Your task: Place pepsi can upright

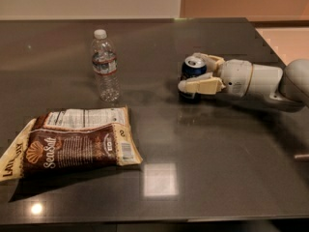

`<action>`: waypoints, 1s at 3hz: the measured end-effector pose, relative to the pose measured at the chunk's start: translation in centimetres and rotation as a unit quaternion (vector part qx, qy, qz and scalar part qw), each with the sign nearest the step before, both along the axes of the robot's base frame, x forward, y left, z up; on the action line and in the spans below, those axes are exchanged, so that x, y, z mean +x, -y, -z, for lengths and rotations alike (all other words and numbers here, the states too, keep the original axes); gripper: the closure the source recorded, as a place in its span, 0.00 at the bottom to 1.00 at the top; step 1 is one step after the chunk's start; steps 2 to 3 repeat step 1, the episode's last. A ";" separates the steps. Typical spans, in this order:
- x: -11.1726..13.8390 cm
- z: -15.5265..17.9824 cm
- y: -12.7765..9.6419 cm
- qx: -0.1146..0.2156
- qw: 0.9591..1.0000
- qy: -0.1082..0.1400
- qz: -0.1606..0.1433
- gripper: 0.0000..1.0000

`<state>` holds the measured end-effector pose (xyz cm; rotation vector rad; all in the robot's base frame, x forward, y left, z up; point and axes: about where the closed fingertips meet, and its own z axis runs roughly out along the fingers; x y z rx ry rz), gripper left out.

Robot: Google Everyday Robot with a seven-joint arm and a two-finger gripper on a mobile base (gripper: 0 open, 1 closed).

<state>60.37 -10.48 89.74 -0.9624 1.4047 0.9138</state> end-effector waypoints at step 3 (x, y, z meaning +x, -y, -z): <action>0.0 0.0 0.0 0.000 1.000 0.000 0.000 0.00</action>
Offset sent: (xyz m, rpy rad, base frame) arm 0.0000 0.0000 0.0000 0.0000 0.0000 0.0000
